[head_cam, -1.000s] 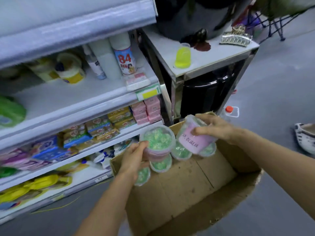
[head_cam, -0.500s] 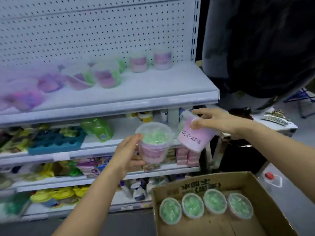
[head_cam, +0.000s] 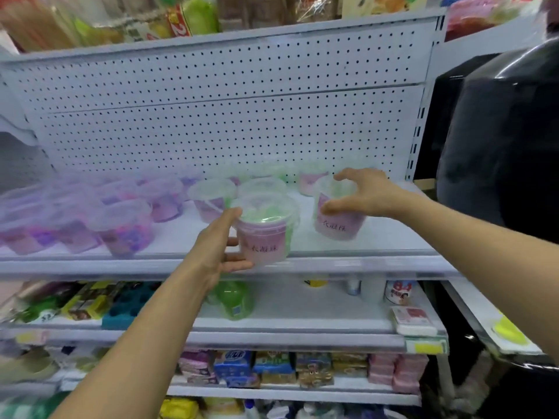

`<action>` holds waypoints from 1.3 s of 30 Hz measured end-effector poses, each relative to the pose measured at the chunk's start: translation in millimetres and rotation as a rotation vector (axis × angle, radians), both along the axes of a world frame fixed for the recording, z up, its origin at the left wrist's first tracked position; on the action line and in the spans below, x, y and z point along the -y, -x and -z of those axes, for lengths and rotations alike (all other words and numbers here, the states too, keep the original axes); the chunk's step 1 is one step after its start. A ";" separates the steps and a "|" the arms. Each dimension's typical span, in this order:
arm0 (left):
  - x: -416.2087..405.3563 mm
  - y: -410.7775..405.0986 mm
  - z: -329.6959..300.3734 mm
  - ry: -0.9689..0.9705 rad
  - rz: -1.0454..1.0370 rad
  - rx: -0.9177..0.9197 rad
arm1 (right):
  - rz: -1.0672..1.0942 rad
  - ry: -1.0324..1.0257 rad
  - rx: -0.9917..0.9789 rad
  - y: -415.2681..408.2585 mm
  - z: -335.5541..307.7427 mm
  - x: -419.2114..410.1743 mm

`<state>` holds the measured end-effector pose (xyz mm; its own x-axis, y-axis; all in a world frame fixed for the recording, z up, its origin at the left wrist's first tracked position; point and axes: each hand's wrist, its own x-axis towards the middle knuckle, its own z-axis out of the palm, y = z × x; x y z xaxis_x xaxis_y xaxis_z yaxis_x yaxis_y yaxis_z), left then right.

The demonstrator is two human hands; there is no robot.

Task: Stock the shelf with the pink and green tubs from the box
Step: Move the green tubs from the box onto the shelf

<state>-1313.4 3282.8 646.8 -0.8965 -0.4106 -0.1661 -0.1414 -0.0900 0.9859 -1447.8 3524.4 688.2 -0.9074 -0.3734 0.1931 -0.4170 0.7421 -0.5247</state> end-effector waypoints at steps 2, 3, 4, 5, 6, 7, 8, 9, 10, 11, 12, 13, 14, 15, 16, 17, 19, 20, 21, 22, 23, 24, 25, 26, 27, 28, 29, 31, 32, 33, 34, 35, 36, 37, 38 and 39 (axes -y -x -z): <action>13.5 11.4 0.1 -0.012 -0.008 0.004 | 0.026 -0.053 0.002 24.3 9.8 20.2; 19.3 17.0 0.8 -0.016 -0.010 0.007 | 0.043 -0.066 0.006 35.6 15.1 28.8; 24.4 22.4 1.9 -0.020 -0.011 0.009 | 0.061 -0.085 0.006 45.7 19.6 36.6; 28.6 27.1 2.9 -0.027 -0.012 0.011 | 0.073 -0.109 -0.006 53.6 23.3 43.5; 32.8 31.8 4.4 -0.036 -0.011 0.012 | 0.082 -0.138 -0.022 60.7 26.6 50.1; 36.1 35.6 5.6 -0.042 -0.005 0.012 | 0.086 -0.152 -0.030 66.9 29.5 55.7; 39.0 39.1 6.9 -0.045 0.000 0.011 | 0.088 -0.149 -0.026 73.6 32.0 60.2; 41.4 41.4 7.6 -0.047 0.007 0.010 | 0.083 -0.134 -0.018 80.3 33.7 63.1; 43.6 43.3 8.2 -0.050 0.011 0.009 | 0.072 -0.118 -0.006 86.9 34.7 64.5; 45.3 44.5 8.2 -0.055 0.016 0.010 | 0.055 -0.110 0.017 92.2 35.5 64.5; 46.8 45.5 8.4 -0.062 0.020 0.012 | 0.039 -0.118 0.035 95.0 35.6 64.2; 47.6 45.8 8.1 -0.072 0.024 0.014 | 0.028 -0.122 0.036 94.4 35.2 63.6; 48.0 45.9 8.3 -0.084 0.028 0.014 | 0.026 -0.102 0.008 91.3 34.5 62.8; 47.7 45.5 8.6 -0.098 0.033 0.011 | 0.021 -0.032 -0.046 85.3 33.0 61.7; 46.5 44.9 9.3 -0.111 0.036 0.005 | -0.001 0.086 -0.115 75.7 30.6 60.8; 44.0 43.8 10.1 -0.128 0.038 -0.005 | -0.050 0.221 -0.185 62.9 27.5 59.8; 35.3 42.5 11.0 -0.158 0.045 -0.023 | -0.225 0.353 -0.310 29.3 20.5 58.3; 29.2 43.2 11.1 -0.166 0.055 -0.026 | -0.325 0.290 -0.382 12.9 18.8 58.3; 22.1 44.1 9.9 -0.172 0.065 -0.027 | -0.418 0.178 -0.461 0.8 19.5 58.7; 14.1 45.2 8.5 -0.176 0.078 -0.026 | -0.489 0.066 -0.542 -6.8 22.2 59.2; 5.0 46.2 6.6 -0.180 0.095 -0.026 | -0.526 -0.006 -0.605 -9.9 26.2 57.5; -4.4 47.3 4.7 -0.181 0.113 -0.023 | -0.528 -0.026 -0.630 -10.9 29.3 53.1; -13.3 48.4 3.2 -0.175 0.135 -0.018 | -0.511 -0.005 -0.629 -11.2 31.0 45.9; -21.6 49.5 1.2 -0.165 0.168 -0.015 | -0.495 0.037 -0.621 -11.3 32.6 36.5; -28.3 52.2 1.3 -0.134 0.203 -0.014 | -0.486 0.076 -0.628 -11.2 34.9 25.6; -35.4 54.0 1.2 -0.083 0.245 -0.013 | -0.470 0.109 -0.645 -11.5 37.3 14.3; -40.7 56.7 2.7 0.029 0.270 -0.018 | -0.440 0.148 -0.659 -11.4 40.5 2.5; -44.6 66.5 10.8 0.502 0.255 -0.086 | -0.331 0.247 -0.653 -8.8 47.8 -21.1; -44.6 72.0 15.9 0.783 0.198 -0.142 | -0.263 0.290 -0.637 -7.0 51.2 -32.0; -45.0 76.7 19.7 1.003 0.130 -0.224 | -0.194 0.313 -0.621 -4.4 54.3 -42.0; -45.4 81.4 22.0 1.144 0.094 -0.301 | -0.131 0.312 -0.611 -0.1 57.8 -51.1; -45.3 88.5 24.8 1.235 0.088 -0.368 | -0.084 0.290 -0.608 5.2 61.4 -58.9; -46.4 95.7 25.2 1.306 0.097 -0.422 | -0.052 0.257 -0.601 11.1 65.2 -65.2; -46.4 105.9 27.3 1.365 0.114 -0.450 | -0.032 0.226 -0.588 17.4 69.7 -69.8; -47.8 114.6 26.4 1.418 0.130 -0.457 | -0.020 0.202 -0.572 23.4 74.0 -72.6; -48.6 124.1 25.6 1.465 0.153 -0.438 | -0.010 0.187 -0.560 29.1 78.1 -74.1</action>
